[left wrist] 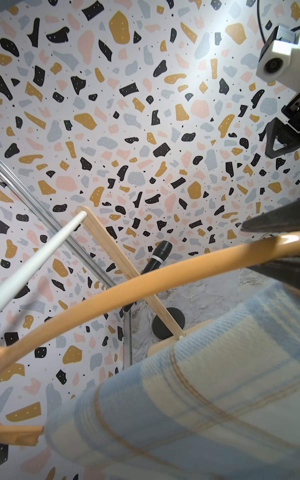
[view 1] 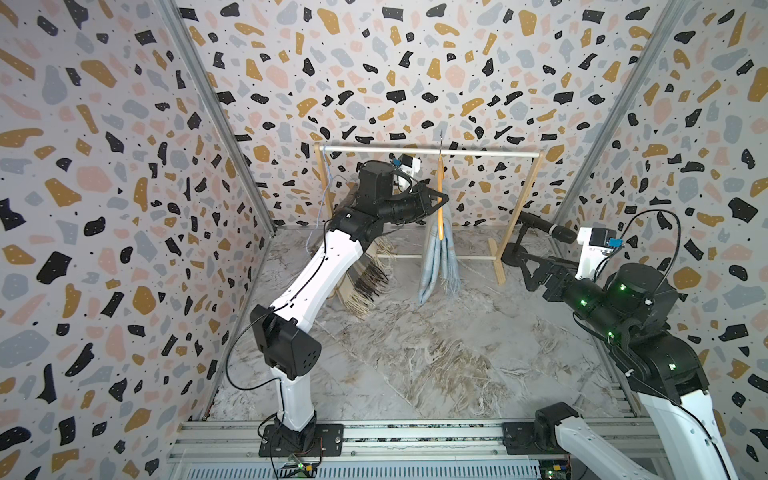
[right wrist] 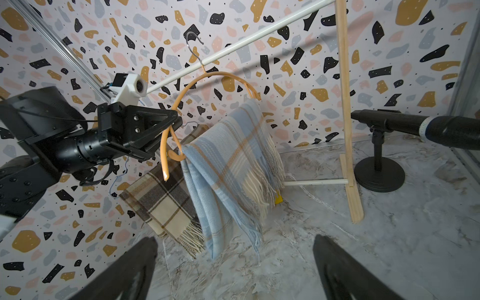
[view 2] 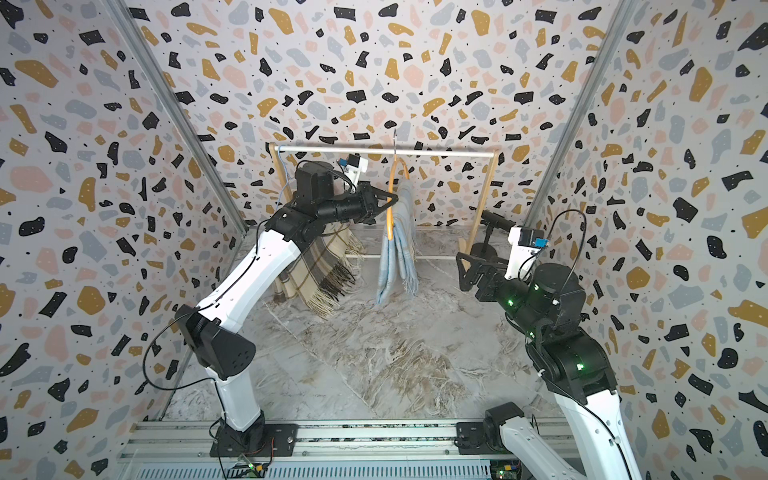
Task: Hang the scarf on the hanger
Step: Place the hanger at the clothesline, then reset both arms
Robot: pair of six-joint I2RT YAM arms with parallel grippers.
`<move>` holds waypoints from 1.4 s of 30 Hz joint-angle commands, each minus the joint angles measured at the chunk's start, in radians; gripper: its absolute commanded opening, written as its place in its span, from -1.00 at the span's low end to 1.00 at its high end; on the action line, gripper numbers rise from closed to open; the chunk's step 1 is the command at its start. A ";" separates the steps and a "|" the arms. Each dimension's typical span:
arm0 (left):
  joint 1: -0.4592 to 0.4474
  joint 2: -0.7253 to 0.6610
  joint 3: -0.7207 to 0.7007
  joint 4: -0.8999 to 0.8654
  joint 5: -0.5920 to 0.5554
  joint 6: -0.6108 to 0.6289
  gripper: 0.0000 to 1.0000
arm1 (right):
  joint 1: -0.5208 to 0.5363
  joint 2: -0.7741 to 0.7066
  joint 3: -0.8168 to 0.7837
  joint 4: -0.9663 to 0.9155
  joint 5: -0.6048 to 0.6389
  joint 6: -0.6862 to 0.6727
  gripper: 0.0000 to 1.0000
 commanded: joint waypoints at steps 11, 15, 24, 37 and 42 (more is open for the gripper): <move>0.034 0.045 0.031 0.098 0.058 0.028 -1.00 | -0.003 0.002 -0.007 -0.007 0.020 -0.024 0.99; 0.034 0.020 -0.034 0.108 0.053 0.032 -0.96 | -0.003 0.006 -0.011 -0.008 0.018 -0.029 0.99; 0.039 -0.132 -0.175 0.029 0.015 0.137 -0.15 | -0.003 0.010 -0.019 -0.039 0.065 -0.109 0.99; 0.106 -0.683 -0.707 -0.087 -0.234 0.352 0.66 | -0.003 0.027 -0.152 -0.068 0.261 -0.238 0.99; 0.122 -0.942 -0.960 -0.109 -0.434 0.423 0.87 | -0.003 0.061 -0.236 -0.049 0.370 -0.259 0.99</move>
